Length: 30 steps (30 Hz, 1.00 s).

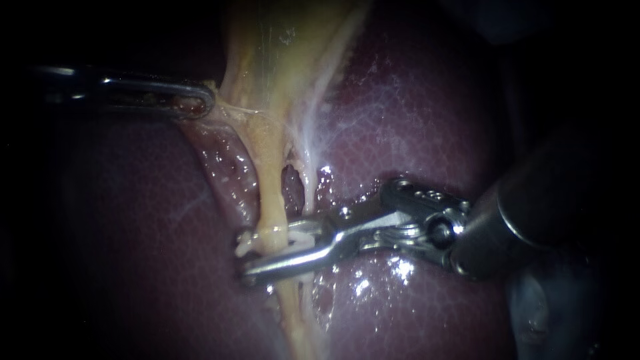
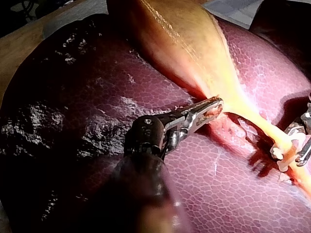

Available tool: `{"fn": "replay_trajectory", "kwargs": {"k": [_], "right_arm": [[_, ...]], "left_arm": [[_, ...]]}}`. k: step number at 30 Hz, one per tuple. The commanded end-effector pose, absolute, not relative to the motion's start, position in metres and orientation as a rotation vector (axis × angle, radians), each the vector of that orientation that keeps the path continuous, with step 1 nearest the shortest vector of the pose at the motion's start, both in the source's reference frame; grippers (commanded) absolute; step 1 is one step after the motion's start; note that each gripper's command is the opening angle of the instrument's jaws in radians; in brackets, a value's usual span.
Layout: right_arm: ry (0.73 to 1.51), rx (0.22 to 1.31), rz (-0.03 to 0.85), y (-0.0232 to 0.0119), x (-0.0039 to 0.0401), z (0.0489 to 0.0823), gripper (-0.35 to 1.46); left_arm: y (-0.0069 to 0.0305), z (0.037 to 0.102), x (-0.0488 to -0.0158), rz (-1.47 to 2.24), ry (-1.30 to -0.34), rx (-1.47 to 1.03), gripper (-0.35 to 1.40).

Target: Clipping second clip left tube

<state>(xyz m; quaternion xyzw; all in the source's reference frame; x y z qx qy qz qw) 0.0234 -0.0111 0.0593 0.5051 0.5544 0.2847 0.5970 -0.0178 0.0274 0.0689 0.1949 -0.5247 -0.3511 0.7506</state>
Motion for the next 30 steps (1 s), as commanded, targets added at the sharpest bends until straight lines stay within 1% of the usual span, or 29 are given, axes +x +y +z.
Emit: {"fn": "replay_trajectory", "kwargs": {"k": [1,10,12,13,30], "right_arm": [[1.287,1.173,0.660,-0.0111,0.0234,0.0593,0.14],[1.283,1.189,0.648,-0.0111,0.0233,0.0594,-0.24],[1.285,1.194,0.644,-0.0111,0.0233,0.0594,-0.29],[1.285,1.195,0.643,-0.0110,0.0232,0.0595,-0.35],[1.287,1.201,0.637,-0.0108,0.0230,0.0599,-0.35]], "left_arm": [[0.0273,0.0689,-0.0178,-0.767,-1.146,0.426,-0.35],[0.0273,0.0690,-0.0178,-0.766,-1.143,0.426,-0.35],[0.0273,0.0690,-0.0178,-0.766,-1.143,0.426,-0.35],[0.0273,0.0690,-0.0178,-0.766,-1.143,0.426,-0.35],[0.0273,0.0690,-0.0178,-0.766,-1.143,0.426,-0.35]]}}
